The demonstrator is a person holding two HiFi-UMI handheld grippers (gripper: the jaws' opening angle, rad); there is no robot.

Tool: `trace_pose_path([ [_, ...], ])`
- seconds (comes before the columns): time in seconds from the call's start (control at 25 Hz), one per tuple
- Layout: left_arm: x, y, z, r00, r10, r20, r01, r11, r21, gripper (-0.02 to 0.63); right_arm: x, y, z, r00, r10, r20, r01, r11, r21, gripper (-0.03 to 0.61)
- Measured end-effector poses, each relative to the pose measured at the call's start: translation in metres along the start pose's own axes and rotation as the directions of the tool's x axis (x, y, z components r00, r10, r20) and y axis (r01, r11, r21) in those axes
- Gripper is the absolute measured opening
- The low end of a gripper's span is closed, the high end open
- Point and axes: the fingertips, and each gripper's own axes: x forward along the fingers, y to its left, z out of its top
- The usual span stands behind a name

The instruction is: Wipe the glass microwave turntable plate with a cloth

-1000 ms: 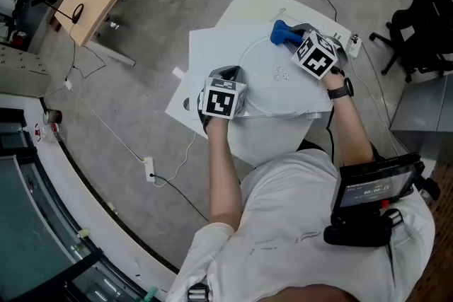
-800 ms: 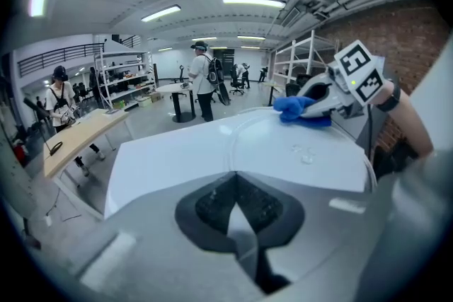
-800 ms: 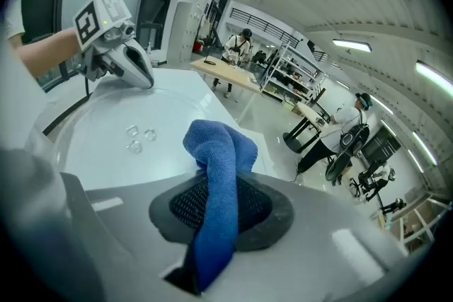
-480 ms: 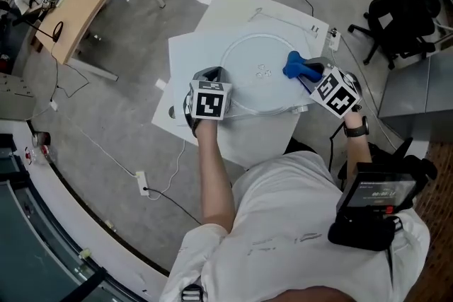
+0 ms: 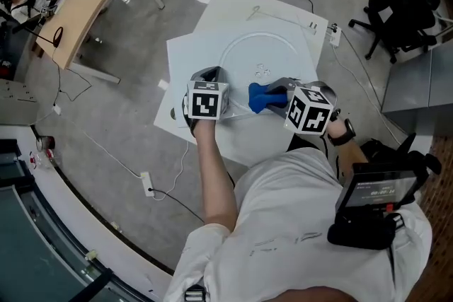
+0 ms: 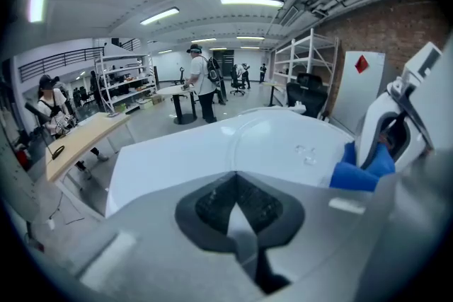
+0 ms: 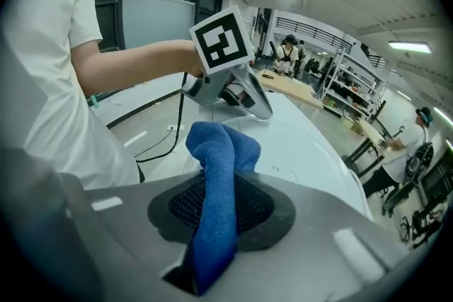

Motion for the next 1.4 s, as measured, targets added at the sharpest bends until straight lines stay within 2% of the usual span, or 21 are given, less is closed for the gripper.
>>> trace_pose_path([
  [0.12,0.004,0.001,-0.001,1.0,0.0,0.001,0.0,1.0,0.003,0.002,0.016,0.0,0.018,0.998,0.047,0.037,-0.046,0.999,-0.029,0.086],
  [0.24,0.005,0.0,-0.002,1.0,-0.003,-0.001,0.003,1.0,-0.002,0.002,0.03,-0.016,0.031,0.997,0.046,0.07,-0.047,0.999,0.023,0.077],
  [0.32,0.005,0.0,-0.002,1.0,0.003,0.001,-0.003,1.0,-0.002,0.002,0.039,-0.033,0.038,0.996,0.015,0.09,-0.021,0.997,0.07,0.075],
  [0.44,0.005,0.001,-0.001,1.0,0.009,0.002,-0.009,1.0,-0.004,0.002,0.051,-0.064,0.047,0.993,-0.072,0.097,0.063,0.994,0.092,0.072],
  [0.52,0.003,0.005,-0.003,1.0,0.013,0.003,-0.013,1.0,-0.008,0.002,0.06,-0.08,0.054,0.989,-0.118,0.094,0.111,0.991,0.076,0.071],
  [0.68,0.002,0.007,-0.004,1.0,0.028,0.007,-0.028,1.0,-0.004,0.002,0.067,-0.103,0.056,0.986,-0.149,0.077,0.146,0.988,0.04,0.071],
  [0.92,0.003,0.003,-0.004,0.999,0.033,0.011,-0.033,0.999,0.005,0.002,0.059,-0.162,0.031,0.962,-0.269,0.054,0.26,0.956,0.132,0.071],
  [1.08,0.002,0.003,-0.003,1.0,0.029,0.012,-0.029,0.999,0.016,0.002,0.035,-0.187,-0.003,0.942,-0.335,-0.016,0.333,0.926,0.18,0.071],
  [1.28,0.004,-0.001,-0.002,0.999,0.031,0.033,-0.033,0.999,0.039,0.002,-0.006,-0.182,-0.06,0.923,-0.369,-0.107,0.384,0.893,0.236,0.074],
  [1.4,0.006,-0.003,0.0,0.999,0.02,0.045,-0.023,0.998,0.059,0.002,-0.025,-0.158,-0.078,0.931,-0.343,-0.122,0.363,0.902,0.235,0.075],
])
